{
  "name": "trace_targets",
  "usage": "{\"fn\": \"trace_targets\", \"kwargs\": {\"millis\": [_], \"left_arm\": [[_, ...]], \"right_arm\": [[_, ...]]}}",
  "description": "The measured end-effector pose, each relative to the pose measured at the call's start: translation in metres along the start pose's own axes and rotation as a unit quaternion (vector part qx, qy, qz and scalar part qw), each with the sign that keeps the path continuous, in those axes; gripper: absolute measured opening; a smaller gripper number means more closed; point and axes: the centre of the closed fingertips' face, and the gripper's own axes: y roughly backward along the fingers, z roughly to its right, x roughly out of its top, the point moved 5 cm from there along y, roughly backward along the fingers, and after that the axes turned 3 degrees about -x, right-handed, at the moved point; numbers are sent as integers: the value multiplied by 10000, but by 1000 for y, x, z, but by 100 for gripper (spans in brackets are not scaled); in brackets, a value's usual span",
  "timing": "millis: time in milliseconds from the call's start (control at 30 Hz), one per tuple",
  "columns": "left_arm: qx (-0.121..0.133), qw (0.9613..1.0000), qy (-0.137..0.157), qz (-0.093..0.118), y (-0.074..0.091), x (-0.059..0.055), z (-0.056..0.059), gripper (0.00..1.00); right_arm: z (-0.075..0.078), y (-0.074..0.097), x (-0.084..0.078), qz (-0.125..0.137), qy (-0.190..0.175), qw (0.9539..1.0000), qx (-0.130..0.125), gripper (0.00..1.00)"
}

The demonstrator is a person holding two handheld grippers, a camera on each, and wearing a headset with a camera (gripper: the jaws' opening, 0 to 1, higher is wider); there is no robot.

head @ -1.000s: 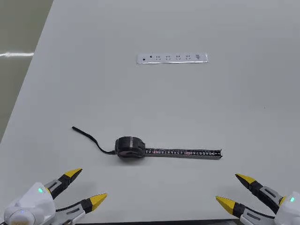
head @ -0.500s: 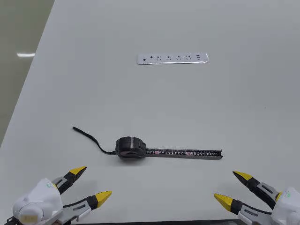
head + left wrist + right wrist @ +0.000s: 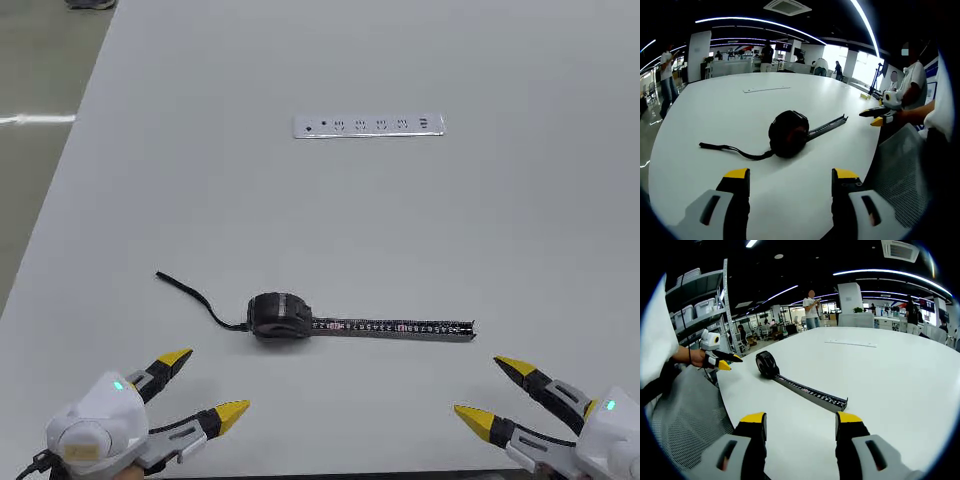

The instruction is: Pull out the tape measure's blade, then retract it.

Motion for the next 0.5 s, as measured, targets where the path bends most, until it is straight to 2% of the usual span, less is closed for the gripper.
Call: {"fn": "trace_targets", "kwargs": {"millis": [133, 333, 500], "left_arm": [[26, 10000, 24, -16, -1, 1, -1, 66], [-49, 9999, -41, -119, -7, 1, 4, 71], [-65, 9998, -100, -146, -12, 4, 4, 75]], "right_arm": [[0, -2, 1, -5, 18, 10000, 17, 55], [2, -5, 3, -3, 44, 10000, 52, 55], [3, -8, 6, 17, 68, 10000, 69, 55]]}}
